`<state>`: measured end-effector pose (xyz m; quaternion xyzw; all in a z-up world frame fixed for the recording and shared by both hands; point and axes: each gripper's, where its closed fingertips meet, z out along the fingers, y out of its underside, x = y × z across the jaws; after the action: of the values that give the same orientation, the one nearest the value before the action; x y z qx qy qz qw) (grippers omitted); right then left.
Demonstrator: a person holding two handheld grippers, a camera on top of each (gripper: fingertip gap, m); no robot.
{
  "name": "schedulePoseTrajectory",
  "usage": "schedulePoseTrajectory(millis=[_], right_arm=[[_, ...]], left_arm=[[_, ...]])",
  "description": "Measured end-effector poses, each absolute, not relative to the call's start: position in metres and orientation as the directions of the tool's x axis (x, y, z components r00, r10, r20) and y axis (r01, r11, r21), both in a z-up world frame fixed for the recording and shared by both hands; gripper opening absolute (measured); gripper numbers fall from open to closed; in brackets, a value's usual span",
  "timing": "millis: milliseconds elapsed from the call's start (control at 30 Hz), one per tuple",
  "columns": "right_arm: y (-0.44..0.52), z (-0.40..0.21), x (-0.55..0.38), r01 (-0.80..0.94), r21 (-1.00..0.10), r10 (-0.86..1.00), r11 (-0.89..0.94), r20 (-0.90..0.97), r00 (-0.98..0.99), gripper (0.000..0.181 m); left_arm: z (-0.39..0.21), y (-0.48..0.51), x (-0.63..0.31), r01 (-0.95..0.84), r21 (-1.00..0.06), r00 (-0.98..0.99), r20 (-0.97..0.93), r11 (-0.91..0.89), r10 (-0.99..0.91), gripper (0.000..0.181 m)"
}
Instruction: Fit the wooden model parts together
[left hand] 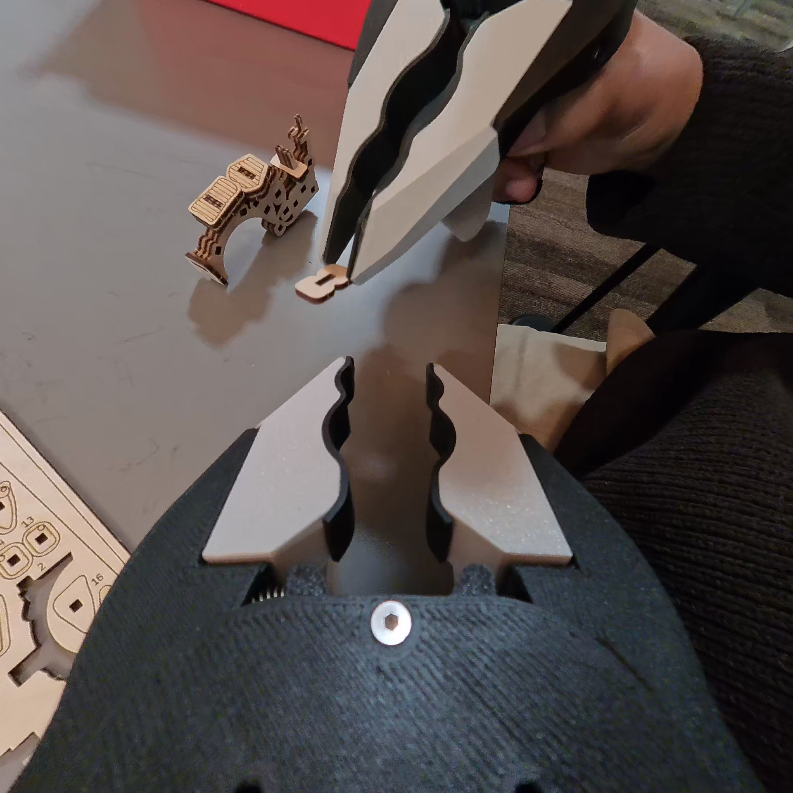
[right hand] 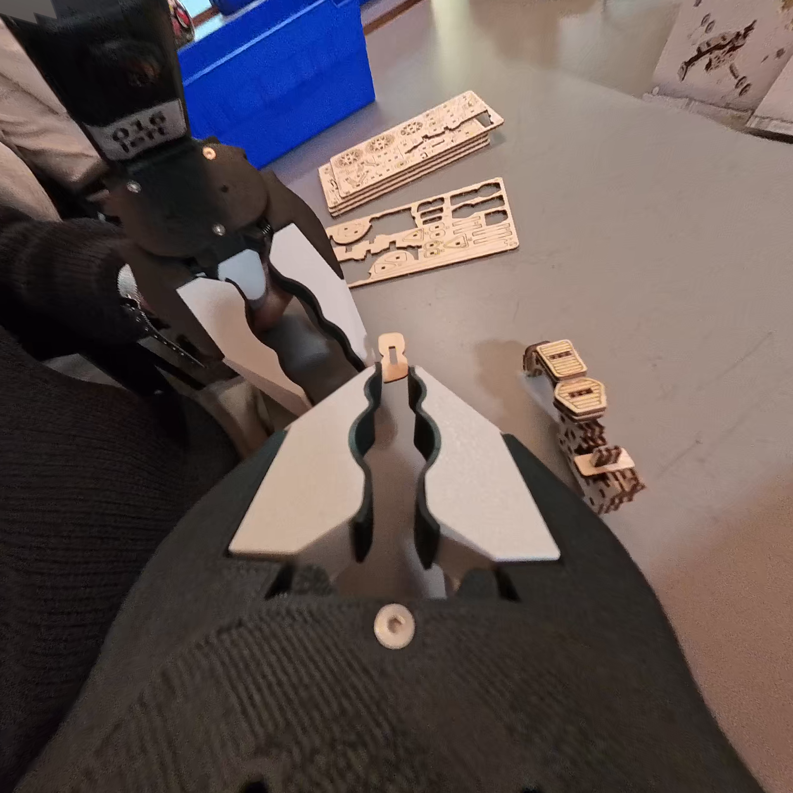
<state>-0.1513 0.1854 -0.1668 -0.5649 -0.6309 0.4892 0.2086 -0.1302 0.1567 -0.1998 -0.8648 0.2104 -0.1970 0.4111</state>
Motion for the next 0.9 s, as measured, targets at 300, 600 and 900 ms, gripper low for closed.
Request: schedulePoseTrajectory(millis=[300, 600, 900], right_arm=[[0.182, -0.161, -0.152, 0.487, -0.855, 0.890, -0.175, -0.350, -0.294, 0.011], [0.182, -0.158, -0.151, 0.474, -0.859, 0.879, -0.196, -0.368, -0.304, 0.011], [0.181, -0.148, -0.150, 0.449, -0.841, 0.809, -0.302, -0.476, -0.346, 0.011]], left_arm=[[-0.200, 0.157, -0.132, -0.180, -0.790, 0.835, 0.193, -0.586, -0.516, 0.033], [-0.202, 0.158, -0.134, -0.173, -0.781, 0.844, 0.197, -0.600, -0.500, 0.035], [-0.175, 0.164, -0.150, -0.015, -0.848, 0.837, 0.278, -0.529, -0.470, 0.039]])
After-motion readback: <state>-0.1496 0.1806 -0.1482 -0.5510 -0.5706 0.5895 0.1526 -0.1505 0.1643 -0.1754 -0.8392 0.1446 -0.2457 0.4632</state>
